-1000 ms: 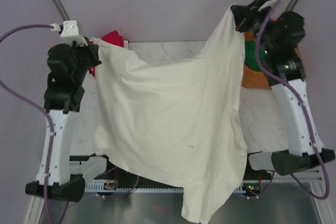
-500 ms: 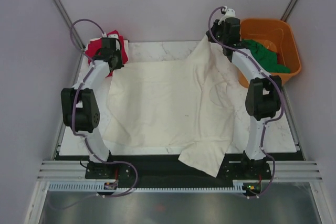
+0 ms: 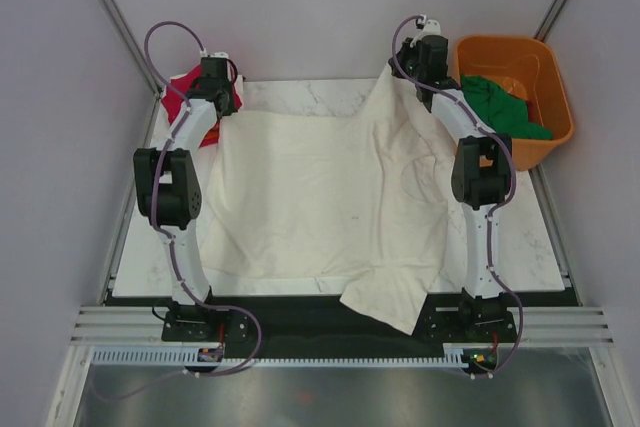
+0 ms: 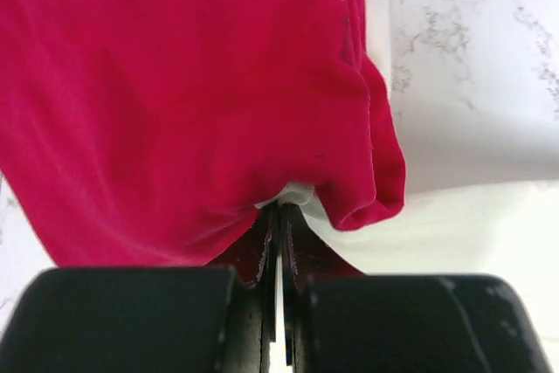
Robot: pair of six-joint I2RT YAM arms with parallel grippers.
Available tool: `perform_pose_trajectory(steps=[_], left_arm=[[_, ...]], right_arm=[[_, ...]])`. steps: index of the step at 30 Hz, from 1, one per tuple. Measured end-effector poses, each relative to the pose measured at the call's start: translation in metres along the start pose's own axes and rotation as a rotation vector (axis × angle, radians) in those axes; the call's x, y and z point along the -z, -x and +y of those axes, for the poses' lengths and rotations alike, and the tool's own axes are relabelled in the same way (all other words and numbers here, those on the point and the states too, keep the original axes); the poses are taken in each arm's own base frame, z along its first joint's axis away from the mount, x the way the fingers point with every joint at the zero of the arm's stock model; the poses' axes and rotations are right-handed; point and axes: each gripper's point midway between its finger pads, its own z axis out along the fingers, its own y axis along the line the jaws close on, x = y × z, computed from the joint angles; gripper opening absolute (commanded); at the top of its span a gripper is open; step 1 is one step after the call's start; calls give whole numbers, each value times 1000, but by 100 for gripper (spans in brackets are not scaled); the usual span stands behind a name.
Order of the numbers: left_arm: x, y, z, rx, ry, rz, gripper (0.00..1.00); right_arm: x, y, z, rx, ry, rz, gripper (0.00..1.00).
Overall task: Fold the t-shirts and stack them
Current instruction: Flatten the tshirt out
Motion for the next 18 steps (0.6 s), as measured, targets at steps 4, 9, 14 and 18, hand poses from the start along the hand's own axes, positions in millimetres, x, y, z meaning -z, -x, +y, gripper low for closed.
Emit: perform_pose_trajectory(steps=[4,9,14,18], left_arm=[[-2,-4,12,6,62,5,2],[-6,-16,26,18,97,29,2],[-7,-16,32,25,107,30,2],[-7,-15,33,25,106,29,2]], right_arm=[[-18,-21,-1,-33,34,18,0],[-26,-57,-7,-69,44,90,0],[-22,-49,-5,-48,47,77,0],[-3,-41,-2,-2,43,84,0]])
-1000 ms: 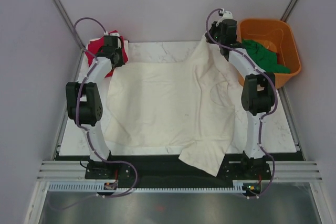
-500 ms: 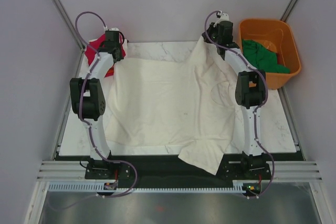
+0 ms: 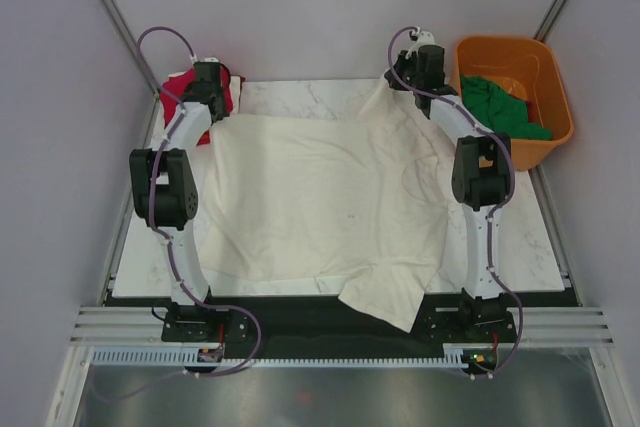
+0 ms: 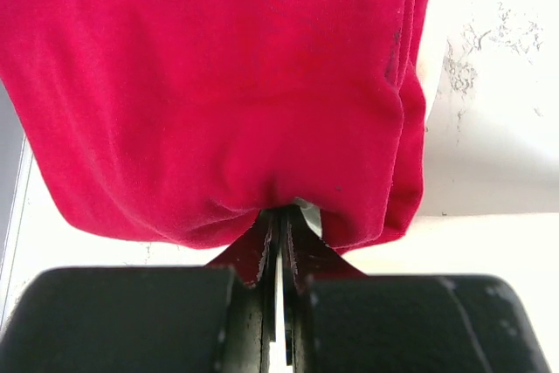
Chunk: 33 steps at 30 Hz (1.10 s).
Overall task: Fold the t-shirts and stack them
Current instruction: Flatten the tshirt out, then fold the tshirt
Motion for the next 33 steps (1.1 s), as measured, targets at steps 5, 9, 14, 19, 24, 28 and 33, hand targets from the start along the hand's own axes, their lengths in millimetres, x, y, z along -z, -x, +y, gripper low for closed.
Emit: perform_pose_trajectory(steps=[5,9,14,19,24,28,33], left_arm=[[8,-3,3,1,1,-2,2],[21,-15,13,-1,22,8,2],[39,-36,27,8,38,21,2],[61,-56,36,21,39,26,2],[76,-66,39,61,31,13,2],[80,-72,39,81,24,12,2],[90,-83,40,86,7,18,2]], right_arm=[[42,14,14,57,14,2,0],[87,20,26,91,24,0,0],[139,13,34,117,20,-3,0],[168,5,35,120,0,10,0],[197,-3,35,100,-31,16,0],[220,-6,40,76,-54,5,0],[249,-14,47,39,-80,-5,0]])
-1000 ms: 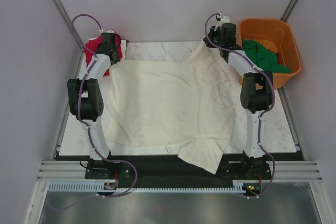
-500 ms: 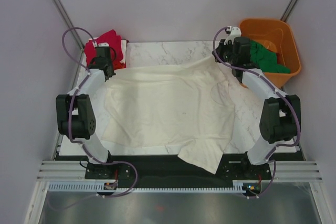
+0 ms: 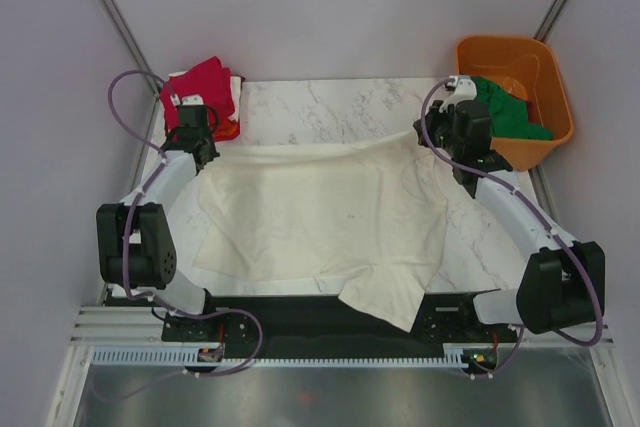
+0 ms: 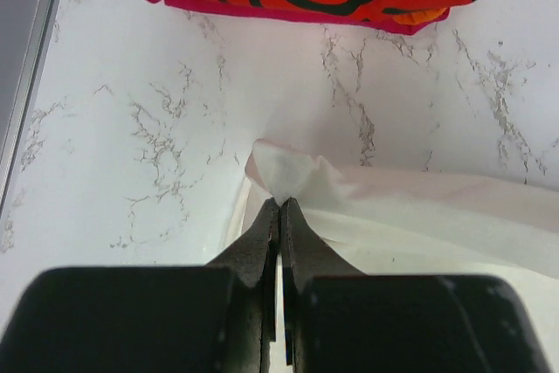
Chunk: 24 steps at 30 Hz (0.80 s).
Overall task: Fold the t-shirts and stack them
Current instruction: Fold the tshirt
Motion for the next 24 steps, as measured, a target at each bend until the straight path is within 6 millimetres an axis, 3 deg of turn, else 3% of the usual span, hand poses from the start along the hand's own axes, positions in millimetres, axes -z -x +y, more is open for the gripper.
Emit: perform_pose_trajectory(steps=[5,9,10,11,12,13,16,19,22,24], left_arm=[[13,-11,5,15,-2,-5,2],[15,-33,10,43,18,29,2],[14,-42,11,52,29,48,4],[14,-54,14,62,44,79,32],[14,-59,15,63,49,94,65],[14,-67,16,70,60,120,99],[10,-86,17,109,90,188,100],[11,-103,19,141,108,230,100],[22,-109,22,160,111,236,100],[31,-96,23,176,97,194,100]], right_arm=[[25,-18,2,-48,-26,9,0],[43,-37,-4,-107,-71,31,0],[46,-44,-6,-123,-83,38,13],[48,-53,-9,-141,-99,52,54],[50,-64,-13,-157,-118,74,54],[51,-73,-17,-172,-136,95,77],[55,-113,-32,-216,-210,185,89],[64,-146,-43,-241,-273,265,92],[69,-154,-50,-243,-315,287,92],[70,-148,-49,-239,-319,273,91]])
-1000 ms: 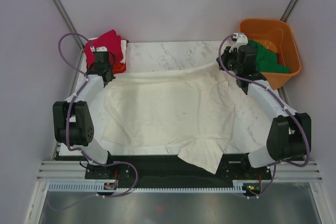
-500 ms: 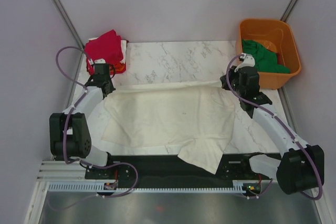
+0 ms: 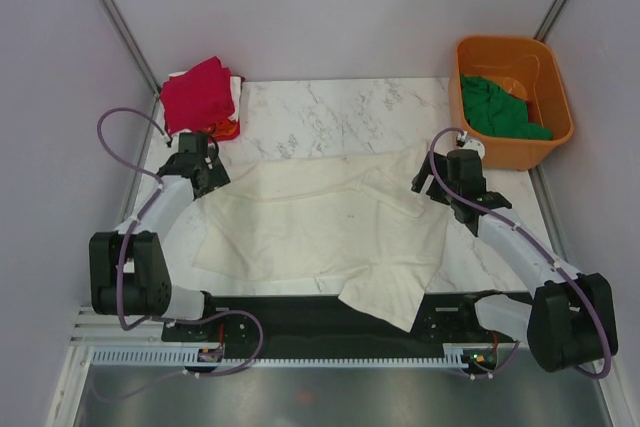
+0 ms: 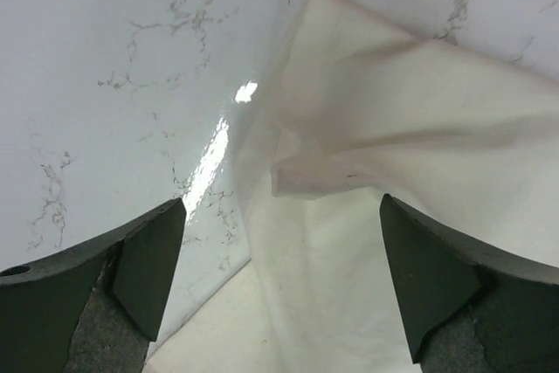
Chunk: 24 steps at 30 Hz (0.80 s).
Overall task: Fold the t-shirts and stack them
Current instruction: Fold the tshirt
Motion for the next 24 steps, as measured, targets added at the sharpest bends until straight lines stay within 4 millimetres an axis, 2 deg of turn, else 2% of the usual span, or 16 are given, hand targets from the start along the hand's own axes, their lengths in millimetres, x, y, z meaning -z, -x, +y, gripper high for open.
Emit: perform_pose_trajectory(steps=[2,3,6,8,10,11,15,17,20,24], left_arm=[[15,14,0,22,-22,-57,97],[24,23,1,37,-30,-94,91],[47,43,3,74,-64,-185,89],[55,54,0,93,-88,-232,90],[52,56,-4,94,-104,-235,89],[45,53,-8,87,-111,-213,85],[19,34,-24,60,-143,-119,79],[13,27,-32,56,-173,-91,77],[16,28,-42,58,-231,-87,76],[35,37,-51,68,-310,-120,78]], right_arm=[[3,9,7,7,12,-16,90],[5,16,14,13,28,-29,86],[3,29,34,39,75,-45,81],[-5,27,46,57,100,-21,81],[-20,16,53,84,103,41,81],[-30,8,56,98,99,75,81],[-53,-24,58,149,97,191,74],[-64,-34,63,172,114,237,73],[-74,-34,76,199,146,254,72],[-83,-19,99,224,190,226,72]])
